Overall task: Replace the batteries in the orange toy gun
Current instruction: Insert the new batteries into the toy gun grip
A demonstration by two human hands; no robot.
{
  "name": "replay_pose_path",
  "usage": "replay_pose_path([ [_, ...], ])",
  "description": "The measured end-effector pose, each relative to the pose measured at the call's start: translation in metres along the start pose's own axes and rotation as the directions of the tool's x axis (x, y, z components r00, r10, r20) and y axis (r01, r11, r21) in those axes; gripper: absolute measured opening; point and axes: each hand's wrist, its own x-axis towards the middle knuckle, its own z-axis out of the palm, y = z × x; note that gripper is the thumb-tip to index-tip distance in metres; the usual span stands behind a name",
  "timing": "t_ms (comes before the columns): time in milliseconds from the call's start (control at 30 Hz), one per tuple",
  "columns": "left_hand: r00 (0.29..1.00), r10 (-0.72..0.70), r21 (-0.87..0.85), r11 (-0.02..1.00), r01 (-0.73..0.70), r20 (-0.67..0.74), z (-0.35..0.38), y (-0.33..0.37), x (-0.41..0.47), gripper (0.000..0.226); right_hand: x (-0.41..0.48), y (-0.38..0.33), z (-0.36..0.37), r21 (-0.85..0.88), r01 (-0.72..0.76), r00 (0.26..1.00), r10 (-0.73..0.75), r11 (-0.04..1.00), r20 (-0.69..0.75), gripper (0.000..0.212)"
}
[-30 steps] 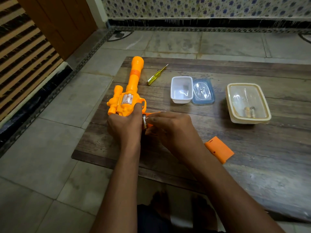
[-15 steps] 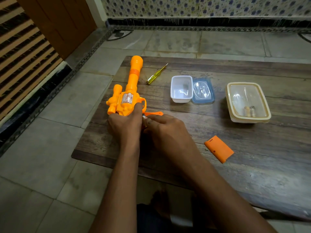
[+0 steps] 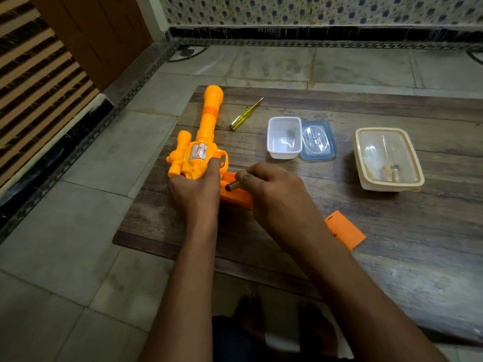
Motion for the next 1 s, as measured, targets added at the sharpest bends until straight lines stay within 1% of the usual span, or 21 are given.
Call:
replay_pose_path([
  [67,1.0,0.007,-0.002,1.0,-0.007,0.006,-0.001,0.0,0.0,0.045,0.001,-0.001,-0.001,-0.032,0.013,0.999,-0.012,0.999,0.042,0.044],
  [133,1.0,-0.003,-0.022,1.0,0.003,0.013,0.0,0.001,0.0,0.045,0.001,-0.004,0.001,-0.056,0.009,0.995,-0.004,0.998,0.095,0.033],
  [167,1.0,-0.016,-0.035,0.999,0.016,0.015,0.0,0.002,0.0,0.048,0.001,-0.005,0.002,-0.06,0.001,0.994,0.005,0.998,0.113,0.029],
  [200,0.999,-0.035,-0.048,0.998,0.035,0.015,0.0,0.002,0.001,0.052,0.002,-0.006,0.004,-0.056,-0.009,0.992,0.016,0.998,0.128,0.028],
  [233,0.998,-0.056,-0.057,0.997,0.056,0.011,0.0,0.002,0.002,0.051,0.002,-0.006,0.005,-0.046,-0.02,0.99,0.026,0.999,0.139,0.027],
  [333,0.997,-0.081,-0.055,0.995,0.081,0.003,0.0,0.002,0.003,0.026,0.003,-0.005,0.007,-0.002,-0.042,0.988,0.041,0.999,0.152,0.025],
  [400,0.996,-0.086,-0.066,0.994,0.086,0.009,0.0,0.003,0.002,0.018,0.004,-0.005,0.009,0.036,-0.057,0.99,0.052,0.998,0.129,0.026],
  [500,0.993,-0.117,-0.102,0.988,0.119,0.029,-0.001,0.006,0.0,0.023,0.008,-0.009,0.013,0.079,-0.076,0.993,0.069,0.994,0.093,0.027],
  [633,0.991,-0.136,-0.126,0.982,0.137,0.021,-0.001,0.008,-0.001,0.04,0.011,-0.009,0.015,0.117,-0.082,0.994,0.072,0.99,0.088,0.025],
  [767,0.985,-0.171,-0.165,0.971,0.173,0.024,0.0,0.007,0.0,0.041,0.013,-0.003,0.018,0.173,-0.102,0.991,0.086,0.98,0.099,0.022],
  [867,0.977,-0.208,-0.227,0.951,0.212,0.04,0.002,0.007,-0.001,0.031,0.014,-0.003,0.019,0.235,-0.067,0.998,0.07,0.97,-0.003,0.02],
  [933,0.968,-0.242,-0.289,0.924,0.249,0.059,0.002,0.007,-0.001,0.033,0.013,-0.004,0.017,0.3,-0.037,0.989,0.078,0.953,-0.127,0.025],
  [1000,0.956,-0.282,-0.364,0.885,0.292,0.081,0.002,0.009,-0.003,0.037,0.012,-0.003,0.012,0.384,-0.027,0.957,0.135,0.923,-0.256,0.027],
])
